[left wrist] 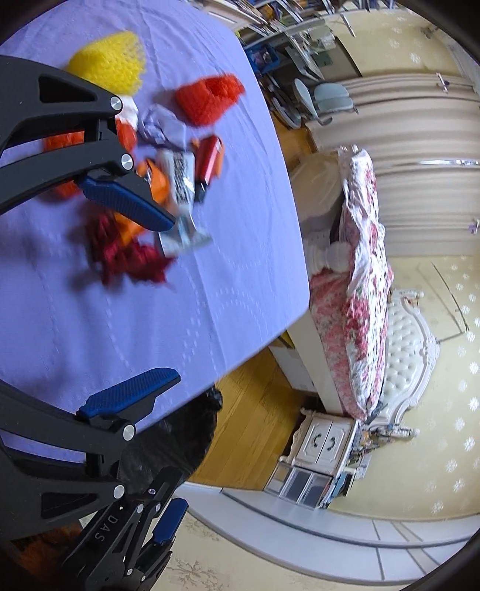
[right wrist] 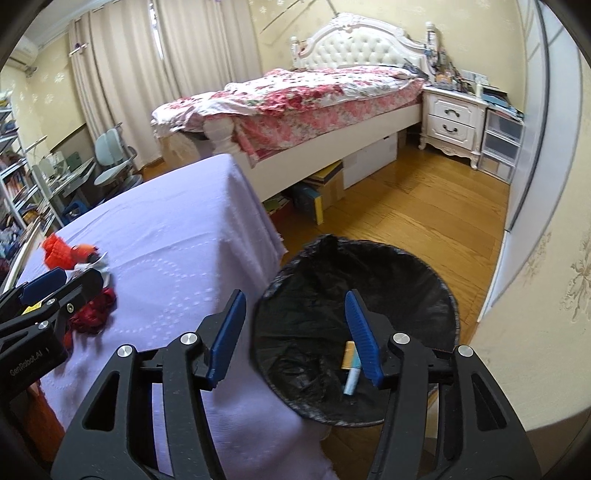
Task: Collect trash
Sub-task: 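Move both open grippers back over the trash on the table, then grasp the yellow foam fruit net with the left gripper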
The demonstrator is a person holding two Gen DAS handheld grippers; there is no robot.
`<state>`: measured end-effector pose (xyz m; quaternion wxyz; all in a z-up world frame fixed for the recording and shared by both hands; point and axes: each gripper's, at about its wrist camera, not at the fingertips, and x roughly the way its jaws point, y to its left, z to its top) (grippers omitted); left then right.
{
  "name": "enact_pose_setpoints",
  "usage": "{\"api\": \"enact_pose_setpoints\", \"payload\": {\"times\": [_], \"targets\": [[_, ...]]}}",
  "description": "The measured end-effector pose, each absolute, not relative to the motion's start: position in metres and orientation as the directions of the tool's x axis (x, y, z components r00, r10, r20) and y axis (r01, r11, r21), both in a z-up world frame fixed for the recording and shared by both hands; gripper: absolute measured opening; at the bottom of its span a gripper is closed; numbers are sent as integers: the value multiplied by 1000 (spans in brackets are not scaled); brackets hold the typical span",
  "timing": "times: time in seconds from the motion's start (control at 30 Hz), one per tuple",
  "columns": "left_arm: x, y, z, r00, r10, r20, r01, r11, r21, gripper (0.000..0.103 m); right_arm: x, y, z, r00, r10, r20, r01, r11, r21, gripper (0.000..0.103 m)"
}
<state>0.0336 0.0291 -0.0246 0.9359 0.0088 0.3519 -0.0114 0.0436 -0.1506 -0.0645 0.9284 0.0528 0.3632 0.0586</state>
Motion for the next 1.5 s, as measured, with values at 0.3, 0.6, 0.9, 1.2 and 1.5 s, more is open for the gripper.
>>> {"api": "enact_pose_setpoints", "payload": {"times": [0.3,0.6,0.9,1.2,1.5], "targets": [[0,96,-18,757,93,-646,-119,993,3,77,33,-86,-59,700,241,-672,-209,969,130,55],[-23,152,-22,736,180,-652,-238,971,-1,77,27,-36,-54,673,300,-676,-316,943,103,55],[-29,189,-40,699,194,-689,-304,952,-40,77,25,-17,-60,655,305,-692,-342,936,89,55],[-21,195,-54,677,169,-717,-302,951,-61,77,29,-12,-61,649,306,-696,-347,934,87,55],[-21,203,-59,667,167,-726,-298,953,-53,53,32,-1,-62,640,321,-698,-365,927,92,55]]}}
